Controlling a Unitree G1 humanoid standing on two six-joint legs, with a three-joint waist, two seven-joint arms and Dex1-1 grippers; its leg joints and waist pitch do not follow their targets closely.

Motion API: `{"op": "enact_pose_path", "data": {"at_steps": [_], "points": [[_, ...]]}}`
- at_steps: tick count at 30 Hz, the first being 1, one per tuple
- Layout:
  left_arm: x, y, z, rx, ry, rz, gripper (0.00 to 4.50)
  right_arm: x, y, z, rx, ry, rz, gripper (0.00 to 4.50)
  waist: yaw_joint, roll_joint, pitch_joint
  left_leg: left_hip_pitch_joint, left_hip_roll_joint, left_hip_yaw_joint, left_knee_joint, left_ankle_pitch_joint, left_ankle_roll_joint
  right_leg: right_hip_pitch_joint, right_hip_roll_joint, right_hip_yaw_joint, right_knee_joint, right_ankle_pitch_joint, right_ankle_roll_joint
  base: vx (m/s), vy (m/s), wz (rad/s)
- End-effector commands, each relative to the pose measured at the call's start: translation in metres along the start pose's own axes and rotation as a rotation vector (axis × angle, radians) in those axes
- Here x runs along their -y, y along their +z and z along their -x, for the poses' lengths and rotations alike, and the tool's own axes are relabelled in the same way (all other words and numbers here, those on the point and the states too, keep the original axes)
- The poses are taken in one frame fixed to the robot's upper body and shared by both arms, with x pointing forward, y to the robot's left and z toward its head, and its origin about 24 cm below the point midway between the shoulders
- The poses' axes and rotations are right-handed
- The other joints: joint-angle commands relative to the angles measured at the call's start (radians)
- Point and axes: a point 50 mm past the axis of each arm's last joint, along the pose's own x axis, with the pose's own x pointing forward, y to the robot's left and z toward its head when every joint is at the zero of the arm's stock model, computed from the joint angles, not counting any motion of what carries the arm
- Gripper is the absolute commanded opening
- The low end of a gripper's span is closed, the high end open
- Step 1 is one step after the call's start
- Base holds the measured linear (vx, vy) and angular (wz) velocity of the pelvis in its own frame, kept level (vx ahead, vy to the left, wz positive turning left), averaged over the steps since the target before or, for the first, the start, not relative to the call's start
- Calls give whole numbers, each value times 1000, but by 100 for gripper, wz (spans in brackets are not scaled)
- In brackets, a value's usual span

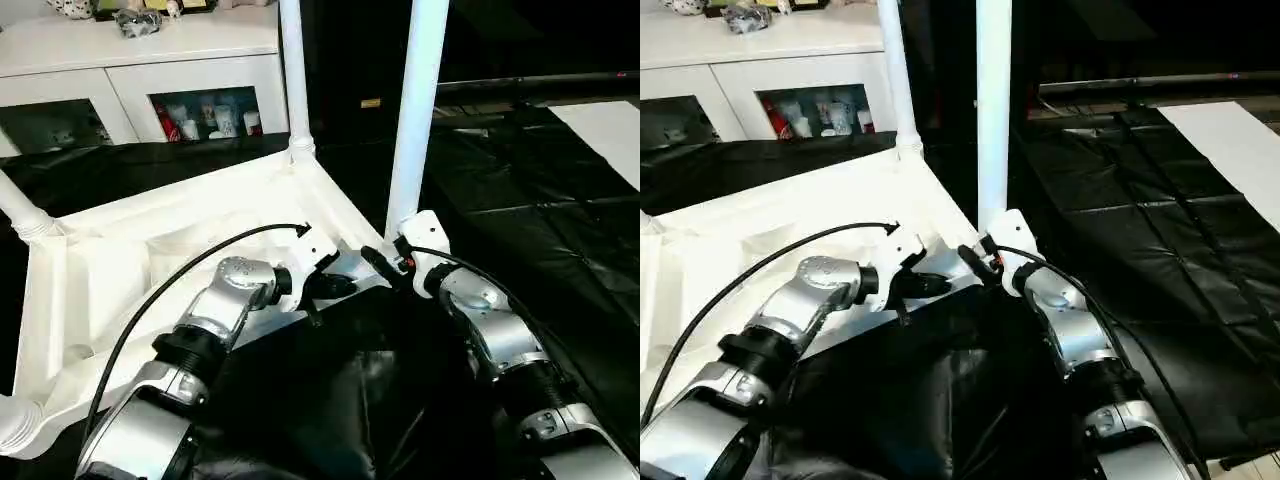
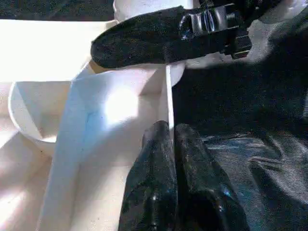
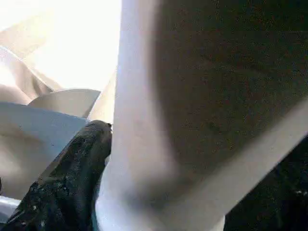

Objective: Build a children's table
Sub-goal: Rotate leg to tighten

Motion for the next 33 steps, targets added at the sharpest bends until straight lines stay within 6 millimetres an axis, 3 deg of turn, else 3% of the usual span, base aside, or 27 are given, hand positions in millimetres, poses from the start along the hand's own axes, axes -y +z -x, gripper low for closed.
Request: {"op": "enact_pose_path", "data": {"at_steps": [1, 2, 5, 6, 9, 11, 16, 27, 28, 29, 31, 32, 33], "points": [[8, 6, 1, 65, -110, -28, 0, 7, -32, 10, -179, -31, 14, 381, -10, -10, -61, 9, 25, -5, -64, -150, 92, 60, -47, 44, -73, -130, -225, 0, 0, 0], [8, 6, 2, 65, -110, -28, 0, 7, -32, 10, -180, -30, 15, 381, -12, -6, -62, 9, 24, -5, -64, -153, 93, 60, -47, 43, -73, -127, -226, 0, 0, 0], [8, 6, 2, 66, -113, -31, 0, 4, -32, 9, -181, -23, 26, 381, -18, -9, -60, 11, 24, -4, -65, -183, 84, 59, -47, 43, -78, -158, -225, 0, 0, 0], [8, 6, 3, 64, -119, -34, 0, 3, -32, 8, -181, -16, 34, 381, -18, 5, -59, 12, 24, -6, -65, -187, 81, 58, -47, 42, -76, -162, -225, 0, 0, 0], [7, 6, 3, 62, -127, -40, 0, 1, -31, 8, -178, -6, 45, 381, -27, 0, -59, 11, 24, -7, -67, -205, 75, 60, -45, 41, -79, -164, -224, 0, 0, 0], [8, 8, 3, 63, -134, -45, 0, 1, -31, 9, -177, 2, 55, 381, -31, 6, -59, 9, 23, -6, -66, -196, 80, 61, -45, 41, -79, -152, -226, 0, 0, 0], [9, 9, 1, 64, -148, -48, 0, 3, -31, 11, -176, 0, 63, 381, -31, 8, -60, 9, 23, -6, -63, -180, 90, 62, -46, 40, -77, -135, -231, 0, 0, 0], [12, 9, -2, 74, -157, -49, 0, 6, -25, 13, -134, -3, 74, 381, -30, 4, -60, 10, 24, -6, -63, -176, 97, 61, -46, 41, -78, -150, -227, 0, 0, 0], [12, 8, -2, 73, -157, -49, 0, 6, -24, 12, -132, -2, 78, 381, -31, -2, -60, 9, 24, -5, -63, -175, 97, 61, -46, 41, -79, -155, -225, 0, 0, 0], [13, 8, -3, 73, -156, -50, 0, 5, -23, 12, -130, 5, 82, 381, -30, 1, -61, 9, 24, -6, -62, -172, 98, 62, -47, 41, -77, -155, -225, 0, 0, 0], [13, 8, -3, 76, -152, -49, 0, 4, -24, 12, -132, 10, 88, 381, -29, -4, -61, 8, 25, -6, -63, -163, 102, 61, -47, 41, -77, -157, -223, 0, 0, 0], [13, 8, -3, 78, -152, -48, 0, 3, -24, 12, -133, 18, 95, 381, -28, -10, -60, 7, 24, -5, -62, -157, 106, 61, -47, 42, -76, -161, -223, 0, 0, 0], [13, 8, -3, 78, -152, -48, 0, 3, -24, 13, -133, 21, 97, 381, -27, -7, -61, 9, 24, -5, -62, -156, 107, 60, -47, 42, -77, -164, -222, 0, 0, 0]]}}
